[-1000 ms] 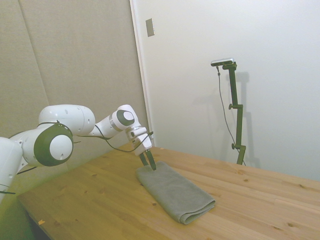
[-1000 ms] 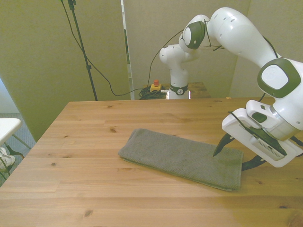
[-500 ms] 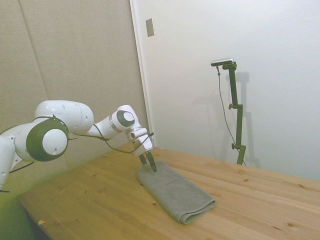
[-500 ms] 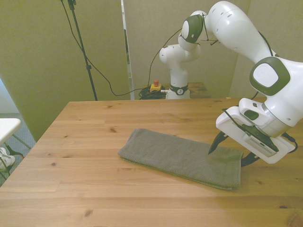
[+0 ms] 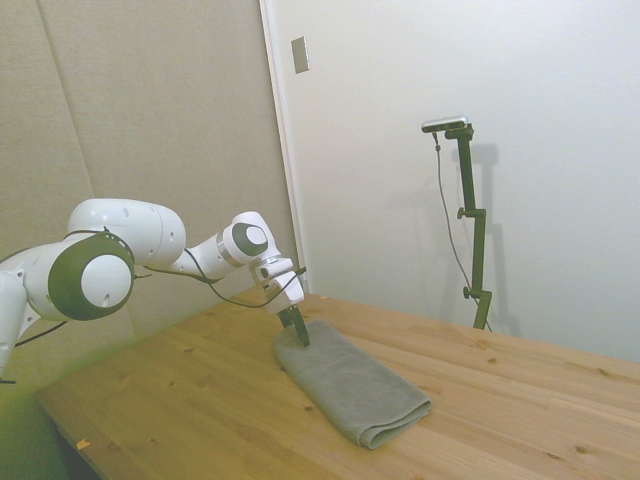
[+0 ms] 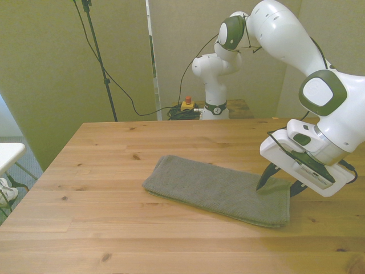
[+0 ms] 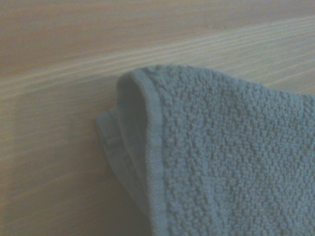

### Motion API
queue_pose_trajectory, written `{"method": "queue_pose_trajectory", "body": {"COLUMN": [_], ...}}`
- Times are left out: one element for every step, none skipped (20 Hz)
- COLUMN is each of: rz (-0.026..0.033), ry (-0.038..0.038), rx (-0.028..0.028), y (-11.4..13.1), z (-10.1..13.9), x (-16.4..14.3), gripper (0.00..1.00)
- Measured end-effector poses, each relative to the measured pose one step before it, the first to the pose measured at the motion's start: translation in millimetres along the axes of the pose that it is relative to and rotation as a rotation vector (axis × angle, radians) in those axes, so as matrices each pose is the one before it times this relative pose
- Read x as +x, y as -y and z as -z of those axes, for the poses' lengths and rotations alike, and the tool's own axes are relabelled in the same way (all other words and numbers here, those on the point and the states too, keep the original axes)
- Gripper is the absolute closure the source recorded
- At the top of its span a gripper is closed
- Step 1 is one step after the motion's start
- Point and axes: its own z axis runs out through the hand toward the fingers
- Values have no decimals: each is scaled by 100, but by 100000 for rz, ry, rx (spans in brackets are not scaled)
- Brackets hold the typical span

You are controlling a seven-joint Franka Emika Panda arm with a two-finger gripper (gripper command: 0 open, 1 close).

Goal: Fold the towel

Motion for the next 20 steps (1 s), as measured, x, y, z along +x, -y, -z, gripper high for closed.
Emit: {"method": "queue_pose_trajectory", "body": {"rz": [78, 112, 121, 104, 113, 97, 72, 87, 75, 26, -56, -125, -144, -216, -267, -283, -280, -253, -237, -307], "ry": [70, 71, 60, 37, 30, 42, 44, 47, 29, 15, 8, 29, 70, 83, 79, 96, 110, 111, 123, 191], "rx": [306, 173, 155, 126, 90, 26, 27, 102, 189, 286, 420, 407, 462, 639, 807, 946, 879, 858, 982, 881], "y": [-58, -45, -27, -18, -8, -23, -47, -51, -43, -51, -71, -127, -221, -288, -339, -437, -485, -529, -576, -610], "z": [143, 109, 109, 79, 34, 10, 4, -1, -6, 31, 109, 193, 266, 369, 487, 597, 630, 607, 605, 554], "x": [-4, -21, -22, -11, -26, -37, -17, -24, -16, 18, 69, 120, 152, 216, 253, 290, 284, 282, 289, 315], "gripper": [100, 100, 100, 100, 100, 100, 100, 100, 100, 100, 100, 100, 100, 100, 100, 100, 100, 100, 100, 100]}}
